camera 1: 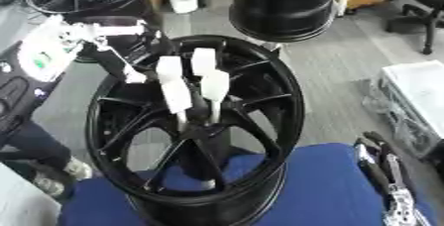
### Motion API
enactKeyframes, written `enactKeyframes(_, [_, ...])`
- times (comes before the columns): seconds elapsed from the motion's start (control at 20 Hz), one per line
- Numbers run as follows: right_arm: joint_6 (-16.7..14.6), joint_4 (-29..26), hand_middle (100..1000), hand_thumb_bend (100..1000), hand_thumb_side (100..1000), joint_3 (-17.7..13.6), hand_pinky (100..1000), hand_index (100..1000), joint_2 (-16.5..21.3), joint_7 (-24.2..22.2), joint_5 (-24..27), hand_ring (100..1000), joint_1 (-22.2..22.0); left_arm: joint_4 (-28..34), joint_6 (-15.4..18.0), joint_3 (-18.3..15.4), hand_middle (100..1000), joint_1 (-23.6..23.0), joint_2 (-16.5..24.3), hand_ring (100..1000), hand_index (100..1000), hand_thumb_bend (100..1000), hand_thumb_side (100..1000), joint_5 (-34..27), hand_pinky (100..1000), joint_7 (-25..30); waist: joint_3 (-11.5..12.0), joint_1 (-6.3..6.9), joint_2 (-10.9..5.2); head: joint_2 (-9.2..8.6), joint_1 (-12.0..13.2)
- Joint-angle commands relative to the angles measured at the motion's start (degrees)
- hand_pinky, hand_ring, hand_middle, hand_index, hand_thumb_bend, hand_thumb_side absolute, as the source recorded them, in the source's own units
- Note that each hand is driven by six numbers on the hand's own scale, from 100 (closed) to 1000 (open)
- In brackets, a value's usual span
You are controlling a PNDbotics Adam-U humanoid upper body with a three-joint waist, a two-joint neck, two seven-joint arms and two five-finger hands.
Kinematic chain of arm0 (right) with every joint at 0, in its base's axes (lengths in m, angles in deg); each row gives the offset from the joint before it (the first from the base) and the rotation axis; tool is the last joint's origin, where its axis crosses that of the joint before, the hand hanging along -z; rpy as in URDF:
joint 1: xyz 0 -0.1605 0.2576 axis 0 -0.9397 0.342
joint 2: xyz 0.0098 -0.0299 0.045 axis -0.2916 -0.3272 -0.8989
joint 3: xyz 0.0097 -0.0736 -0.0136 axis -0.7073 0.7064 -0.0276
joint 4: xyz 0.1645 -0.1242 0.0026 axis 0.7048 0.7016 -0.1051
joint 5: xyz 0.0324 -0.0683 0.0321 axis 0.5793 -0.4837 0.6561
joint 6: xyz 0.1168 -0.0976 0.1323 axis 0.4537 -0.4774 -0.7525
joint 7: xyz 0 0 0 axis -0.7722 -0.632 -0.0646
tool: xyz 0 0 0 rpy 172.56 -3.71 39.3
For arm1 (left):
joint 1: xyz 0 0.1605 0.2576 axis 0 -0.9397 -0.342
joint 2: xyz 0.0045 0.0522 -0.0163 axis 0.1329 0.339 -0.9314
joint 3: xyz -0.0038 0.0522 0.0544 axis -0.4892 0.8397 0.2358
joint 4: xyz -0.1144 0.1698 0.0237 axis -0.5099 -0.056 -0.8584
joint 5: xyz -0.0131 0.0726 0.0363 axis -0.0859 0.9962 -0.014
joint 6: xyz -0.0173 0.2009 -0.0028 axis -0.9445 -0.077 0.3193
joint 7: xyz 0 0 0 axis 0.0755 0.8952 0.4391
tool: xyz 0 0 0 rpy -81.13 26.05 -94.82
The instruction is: Pull the pin out of the wheel hub.
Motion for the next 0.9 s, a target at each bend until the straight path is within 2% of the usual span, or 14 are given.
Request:
enactKeyframes(0.05, [-0.08,-0.44,983,100,627,0.08,715,868,0.93,-0.17,-0.18,847,0.56,-0.03,11.62,-0.07,707,0.89,0.53,924,837,285,100,0.60,745,11.18,-0.12,-0.19,-0.68,-0.09,0.27])
enactKeyframes(0.25, [-0.09,-0.42,983,100,632,0.11,715,868,0.87,-0.20,-0.17,846,0.63,-0.76,11.91,0.06,672,0.85,-0.30,898,825,283,100,1.04,732,11.18,-0.27,-0.19,-0.64,-0.09,0.32])
enactKeyframes(0.55, [-0.09,-0.41,983,100,630,0.12,715,868,0.85,-0.18,-0.16,846,0.65,-1.04,12.22,0.07,672,0.88,-0.55,898,825,286,100,1.26,732,11.18,-0.29,-0.18,-0.63,-0.09,0.34])
enactKeyframes(0.75, [-0.08,-0.39,983,100,634,0.14,715,868,0.83,-0.19,-0.17,847,0.71,-1.27,12.34,0.64,632,0.79,-0.95,855,801,294,100,2.03,698,11.18,-0.34,-0.18,-0.61,-0.09,0.42])
enactKeyframes(0.9, [-0.08,-0.38,983,100,634,0.12,715,868,0.81,-0.19,-0.16,846,0.72,-1.40,12.48,0.61,571,0.78,-1.12,806,748,269,100,2.31,666,11.18,-0.35,-0.19,-0.60,-0.09,0.43])
